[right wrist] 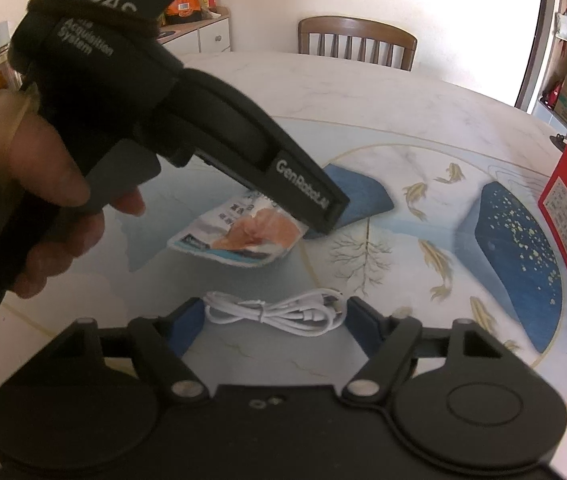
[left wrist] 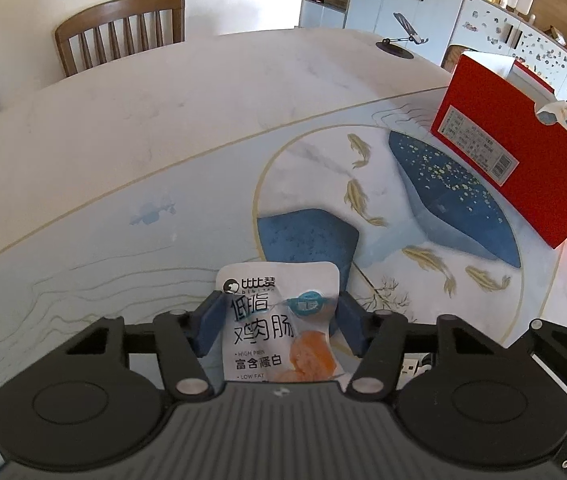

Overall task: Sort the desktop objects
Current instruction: 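Grasp the white sausage packet with the left gripper while the right grasps the white USB cable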

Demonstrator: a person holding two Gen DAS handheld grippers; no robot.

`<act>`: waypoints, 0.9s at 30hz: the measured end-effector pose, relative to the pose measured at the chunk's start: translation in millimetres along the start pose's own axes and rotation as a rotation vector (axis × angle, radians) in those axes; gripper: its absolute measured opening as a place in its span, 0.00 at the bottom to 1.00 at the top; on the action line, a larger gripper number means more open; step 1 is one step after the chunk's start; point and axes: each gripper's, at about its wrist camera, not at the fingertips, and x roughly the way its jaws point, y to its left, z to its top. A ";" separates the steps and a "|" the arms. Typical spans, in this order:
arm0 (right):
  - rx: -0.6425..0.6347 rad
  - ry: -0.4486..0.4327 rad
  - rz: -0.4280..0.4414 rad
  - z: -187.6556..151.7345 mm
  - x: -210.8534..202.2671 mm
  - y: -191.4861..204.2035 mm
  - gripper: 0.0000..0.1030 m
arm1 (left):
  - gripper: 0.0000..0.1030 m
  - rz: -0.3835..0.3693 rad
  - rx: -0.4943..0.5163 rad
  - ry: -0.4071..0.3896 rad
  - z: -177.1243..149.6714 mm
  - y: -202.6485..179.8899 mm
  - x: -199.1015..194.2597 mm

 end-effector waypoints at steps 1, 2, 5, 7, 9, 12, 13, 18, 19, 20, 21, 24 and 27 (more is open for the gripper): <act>0.001 0.000 -0.001 -0.3 -0.9 0.0 0.74 | 0.58 -0.004 0.000 -0.002 -0.1 0.6 0.0; 0.003 0.000 -0.002 -0.5 -1.7 -0.4 0.74 | 0.58 -0.008 -0.001 -0.005 -0.4 1.4 -0.2; 0.017 0.003 -0.008 -1.1 -4.4 -3.6 0.74 | 0.52 -0.027 -0.009 -0.014 0.0 3.8 -2.0; 0.032 0.006 -0.012 -2.3 -6.9 -7.8 0.74 | 0.47 -0.036 -0.004 -0.026 1.6 3.2 -4.4; 0.042 0.006 -0.020 -3.6 -9.5 -12.0 0.74 | 0.46 -0.036 0.000 -0.028 1.9 2.5 -4.8; 0.062 0.003 -0.029 -4.4 -14.0 -19.4 0.74 | 0.45 -0.041 -0.005 -0.034 1.3 3.9 -6.2; 0.067 0.002 -0.031 -4.3 -14.5 -21.8 0.74 | 0.45 -0.044 -0.011 -0.037 1.3 4.7 -7.1; 0.081 -0.007 -0.039 -3.8 -22.7 -31.2 0.74 | 0.44 -0.043 -0.023 -0.045 0.1 6.6 -11.3; 0.084 -0.009 -0.041 -3.3 -22.5 -34.3 0.74 | 0.44 -0.042 -0.028 -0.046 -0.1 7.0 -12.3; 0.088 -0.010 -0.043 -2.6 -23.5 -36.7 0.74 | 0.44 -0.043 -0.033 -0.050 -0.7 7.6 -13.8; 0.093 -0.013 -0.043 -2.5 -26.5 -39.3 0.74 | 0.44 -0.045 -0.037 -0.052 -1.1 8.3 -15.1; 0.102 -0.019 -0.049 -2.4 -33.4 -46.2 0.74 | 0.44 -0.049 -0.058 -0.056 -4.2 10.6 -19.9; 0.106 -0.024 -0.058 -3.0 -40.4 -53.4 0.74 | 0.44 -0.060 -0.073 -0.061 -8.1 10.9 -26.7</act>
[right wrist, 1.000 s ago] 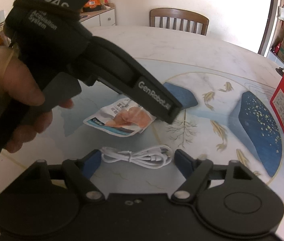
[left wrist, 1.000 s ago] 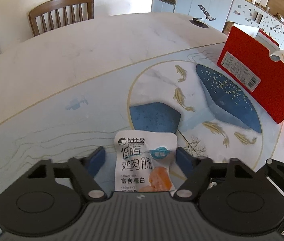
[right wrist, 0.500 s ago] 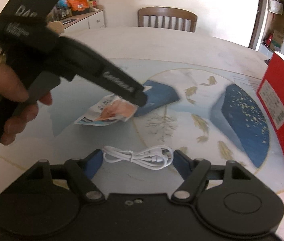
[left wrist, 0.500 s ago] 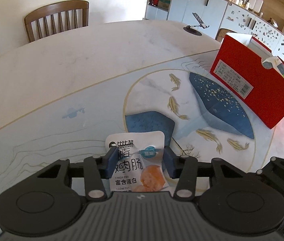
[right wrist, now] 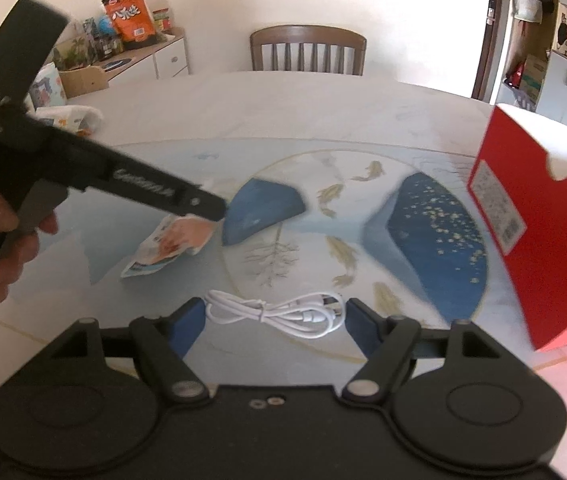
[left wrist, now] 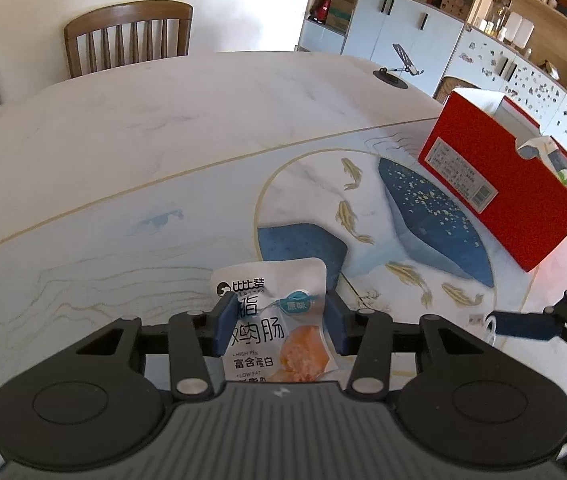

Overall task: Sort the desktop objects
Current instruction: 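Grasp the white sausage packet with the left gripper while the right grasps the white USB cable, then carry the sausage packet and the cable with both grippers over the shoebox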

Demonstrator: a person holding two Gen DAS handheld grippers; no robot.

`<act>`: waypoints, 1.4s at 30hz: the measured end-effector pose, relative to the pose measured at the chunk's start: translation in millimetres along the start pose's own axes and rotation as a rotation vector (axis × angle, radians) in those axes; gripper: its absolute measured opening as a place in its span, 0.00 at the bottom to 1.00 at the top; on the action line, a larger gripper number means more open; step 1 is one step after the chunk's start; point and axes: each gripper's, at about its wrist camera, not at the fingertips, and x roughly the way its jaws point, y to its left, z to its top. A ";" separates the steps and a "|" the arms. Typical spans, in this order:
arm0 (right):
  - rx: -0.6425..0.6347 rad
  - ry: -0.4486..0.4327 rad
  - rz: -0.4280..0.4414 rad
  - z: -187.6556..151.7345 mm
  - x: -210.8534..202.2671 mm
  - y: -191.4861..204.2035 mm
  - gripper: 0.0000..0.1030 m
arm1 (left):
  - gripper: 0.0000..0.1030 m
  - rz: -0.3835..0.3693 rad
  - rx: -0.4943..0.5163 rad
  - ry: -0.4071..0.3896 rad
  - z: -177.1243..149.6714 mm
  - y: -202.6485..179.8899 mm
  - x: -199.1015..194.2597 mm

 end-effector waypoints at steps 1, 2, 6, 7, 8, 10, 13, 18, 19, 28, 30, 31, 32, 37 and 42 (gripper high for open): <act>0.002 -0.002 -0.003 -0.2 -3.1 -2.7 0.74 | 0.43 -0.006 -0.003 -0.002 -1.5 -0.3 -2.7; 0.001 -0.002 -0.007 -0.4 -5.7 -5.2 0.74 | 0.44 -0.014 -0.006 -0.004 -3.6 -1.2 -5.4; -0.002 -0.003 -0.022 -2.9 -18.6 -15.0 0.74 | 0.44 -0.035 0.009 0.001 -15.1 -11.0 -13.3; -0.002 -0.001 -0.027 -3.4 -21.6 -18.0 0.74 | 0.44 -0.044 0.012 0.005 -18.1 -14.7 -14.9; -0.002 -0.001 -0.030 -3.8 -24.8 -21.1 0.74 | 0.44 -0.053 0.012 0.007 -20.1 -17.4 -15.7; -0.001 0.000 -0.041 -4.7 -31.2 -27.3 0.74 | 0.44 -0.068 0.016 0.009 -24.1 -24.7 -18.4; 0.003 -0.001 -0.055 -5.5 -39.2 -36.1 0.74 | 0.44 -0.086 0.022 0.009 -27.3 -35.6 -21.7; 0.015 -0.002 -0.079 -7.3 -52.1 -52.2 0.74 | 0.44 -0.127 0.021 0.010 -27.7 -53.8 -27.3; 0.017 -0.004 -0.083 -7.5 -55.3 -55.4 0.74 | 0.44 -0.135 0.023 0.008 -27.1 -58.7 -28.4; 0.027 -0.027 -0.109 -2.9 -82.1 -84.2 0.74 | 0.44 -0.180 0.015 -0.013 -21.5 -89.1 -31.2; 0.026 -0.032 -0.109 -0.6 -87.4 -91.5 0.74 | 0.44 -0.186 0.011 -0.015 -18.8 -95.7 -31.9; 0.024 -0.033 -0.109 0.9 -90.2 -95.7 0.74 | 0.44 -0.188 0.009 -0.019 -16.9 -99.1 -32.6; 0.022 -0.034 -0.109 1.9 -92.4 -99.9 0.74 | 0.44 -0.189 0.006 -0.024 -14.5 -103.1 -33.3; 0.008 -0.039 -0.102 10.4 -99.8 -125.7 0.74 | 0.44 -0.193 -0.001 -0.048 0.0 -123.1 -36.7; -0.003 -0.054 -0.090 19.6 -106.1 -155.6 0.74 | 0.44 -0.190 -0.003 -0.079 18.1 -147.2 -39.2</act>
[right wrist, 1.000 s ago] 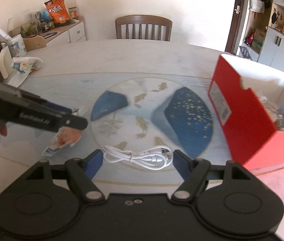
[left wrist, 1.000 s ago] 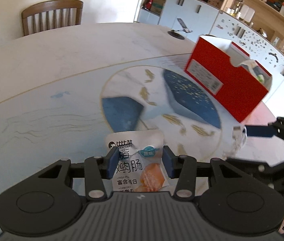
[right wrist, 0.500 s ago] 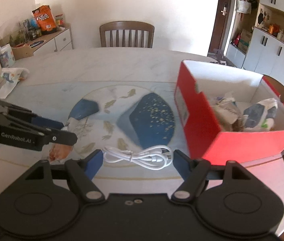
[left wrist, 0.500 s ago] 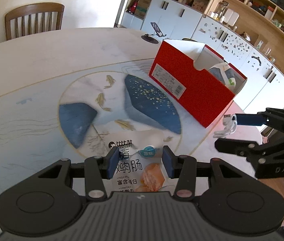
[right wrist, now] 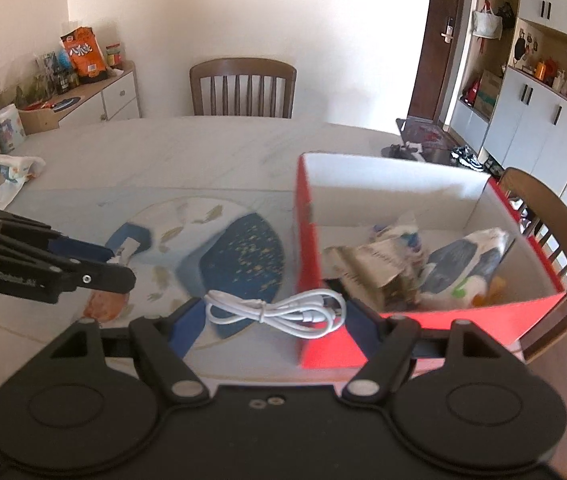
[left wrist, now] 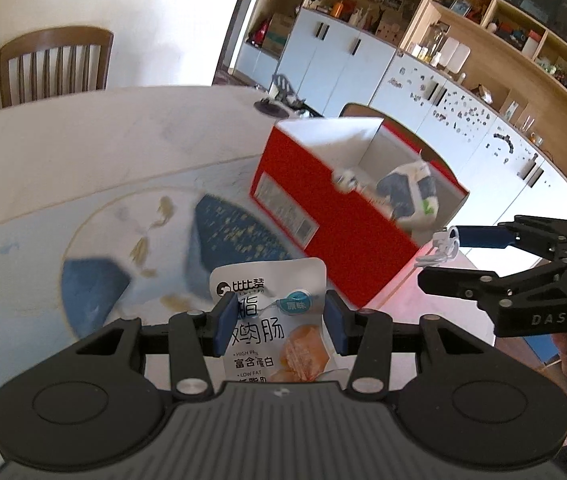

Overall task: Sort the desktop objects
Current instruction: 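Carry the sausage packet and the cable with both grippers over the shoebox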

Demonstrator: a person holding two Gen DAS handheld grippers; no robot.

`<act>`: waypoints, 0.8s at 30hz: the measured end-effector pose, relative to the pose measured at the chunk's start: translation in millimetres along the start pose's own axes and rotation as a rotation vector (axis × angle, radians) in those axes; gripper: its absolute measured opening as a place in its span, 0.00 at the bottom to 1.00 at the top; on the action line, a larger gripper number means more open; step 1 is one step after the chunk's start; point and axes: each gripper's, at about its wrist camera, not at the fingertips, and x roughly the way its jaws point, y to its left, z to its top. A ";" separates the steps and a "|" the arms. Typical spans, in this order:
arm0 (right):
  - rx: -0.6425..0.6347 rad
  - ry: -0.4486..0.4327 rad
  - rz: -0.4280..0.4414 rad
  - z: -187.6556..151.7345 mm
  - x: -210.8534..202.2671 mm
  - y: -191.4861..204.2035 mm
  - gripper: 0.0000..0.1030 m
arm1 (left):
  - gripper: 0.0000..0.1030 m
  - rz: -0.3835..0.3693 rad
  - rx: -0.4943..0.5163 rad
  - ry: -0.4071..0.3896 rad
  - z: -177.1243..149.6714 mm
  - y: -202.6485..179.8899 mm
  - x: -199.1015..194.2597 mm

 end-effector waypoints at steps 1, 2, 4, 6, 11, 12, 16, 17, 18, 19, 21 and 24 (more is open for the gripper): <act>-0.004 -0.003 0.002 1.7 -0.1 -6.8 0.74 | 0.44 -0.001 -0.001 -0.007 4.1 -4.4 1.4; -0.008 -0.006 0.002 3.1 -0.2 -12.5 0.74 | 0.44 -0.001 0.000 -0.014 8.3 -9.3 2.9; -0.017 -0.007 0.008 5.9 1.1 -24.9 0.74 | 0.44 0.003 0.000 -0.028 15.9 -18.5 6.0; -0.025 -0.009 0.011 7.6 2.0 -35.2 0.74 | 0.44 0.002 -0.001 -0.040 23.5 -28.0 9.2; -0.028 -0.008 0.023 9.7 4.7 -61.0 0.74 | 0.44 0.002 0.018 -0.060 42.7 -52.5 19.5; -0.029 -0.007 0.025 9.9 5.3 -65.4 0.74 | 0.44 0.002 0.023 -0.063 46.5 -57.7 21.9; -0.035 0.004 0.031 10.1 8.4 -82.3 0.74 | 0.44 0.001 0.041 -0.071 59.3 -75.9 32.4; -0.037 0.006 0.032 10.0 8.9 -86.2 0.74 | 0.44 0.002 0.046 -0.072 62.3 -79.8 35.3; -0.040 0.008 0.033 10.0 9.5 -89.8 0.74 | 0.44 0.002 0.051 -0.072 65.3 -83.6 38.3; -0.043 0.010 0.034 10.2 10.3 -93.6 0.74 | 0.44 0.003 0.056 -0.072 67.7 -86.0 40.7; -0.049 0.012 0.035 10.7 11.8 -99.7 0.74 | 0.44 0.006 0.067 -0.070 74.0 -92.4 47.0; -0.058 0.029 0.034 11.7 15.9 -107.6 0.74 | 0.44 0.018 0.090 -0.068 83.4 -101.3 55.9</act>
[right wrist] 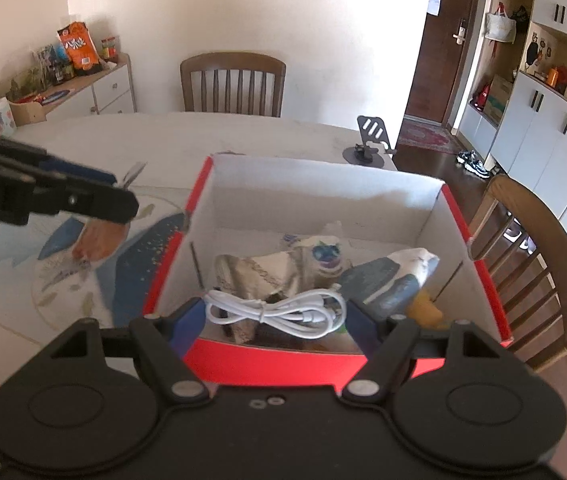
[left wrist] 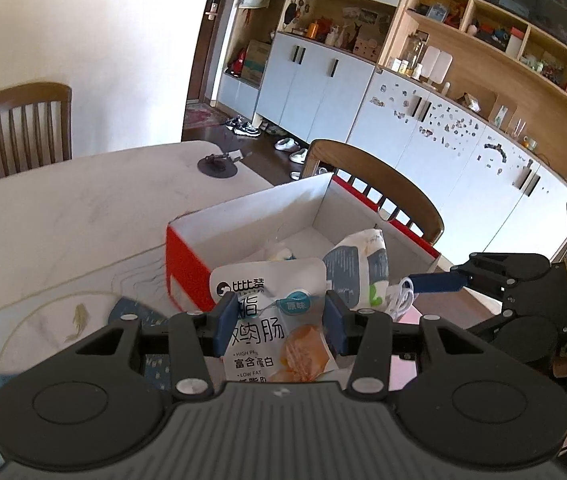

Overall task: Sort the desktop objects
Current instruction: 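Carry the sausage packet and the cable with both grippers over the shoebox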

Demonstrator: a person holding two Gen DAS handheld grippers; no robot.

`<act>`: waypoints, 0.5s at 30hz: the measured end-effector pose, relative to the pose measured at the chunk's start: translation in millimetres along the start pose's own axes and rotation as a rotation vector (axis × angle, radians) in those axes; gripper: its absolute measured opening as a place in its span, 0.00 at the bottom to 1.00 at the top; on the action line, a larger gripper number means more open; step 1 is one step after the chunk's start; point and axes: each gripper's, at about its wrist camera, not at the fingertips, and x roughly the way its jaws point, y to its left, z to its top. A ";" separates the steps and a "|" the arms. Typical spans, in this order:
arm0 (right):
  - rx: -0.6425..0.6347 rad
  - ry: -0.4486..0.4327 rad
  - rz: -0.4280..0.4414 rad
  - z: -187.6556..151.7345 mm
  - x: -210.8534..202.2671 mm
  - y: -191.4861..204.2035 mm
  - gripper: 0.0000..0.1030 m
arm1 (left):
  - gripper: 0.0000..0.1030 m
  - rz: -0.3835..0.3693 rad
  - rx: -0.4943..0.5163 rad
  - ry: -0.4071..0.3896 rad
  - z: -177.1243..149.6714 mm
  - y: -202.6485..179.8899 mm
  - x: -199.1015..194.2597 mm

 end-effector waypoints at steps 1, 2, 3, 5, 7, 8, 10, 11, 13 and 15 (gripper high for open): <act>-0.004 0.008 0.001 0.4 1.4 -2.5 0.74 | 0.44 0.003 0.008 0.002 2.7 -2.5 2.7; -0.009 0.012 0.001 0.7 2.5 -5.1 0.74 | 0.44 0.006 0.015 0.004 6.4 -5.5 6.2; -0.018 0.020 0.000 1.7 3.9 -7.0 0.74 | 0.44 0.007 0.024 0.006 9.9 -8.7 9.1; -0.027 0.031 0.006 3.1 7.0 -11.9 0.74 | 0.44 0.011 0.044 0.007 16.5 -15.1 15.7; -0.030 0.041 0.014 4.8 9.7 -17.1 0.74 | 0.44 0.015 0.061 0.007 24.4 -20.3 22.9; -0.032 0.042 0.019 5.7 10.5 -19.1 0.74 | 0.44 0.017 0.067 0.007 27.6 -22.6 26.0; -0.039 0.038 0.027 8.0 11.7 -22.2 0.74 | 0.44 0.018 0.078 0.011 34.7 -26.2 33.0; -0.044 0.036 0.029 9.4 12.9 -24.0 0.74 | 0.44 0.020 0.084 0.014 38.3 -27.7 37.2; -0.053 0.032 0.033 12.6 15.3 -27.5 0.74 | 0.44 0.026 0.098 0.019 45.1 -30.0 45.8; -0.065 0.036 0.037 15.5 18.9 -30.3 0.74 | 0.44 0.037 0.112 0.029 51.5 -31.0 55.6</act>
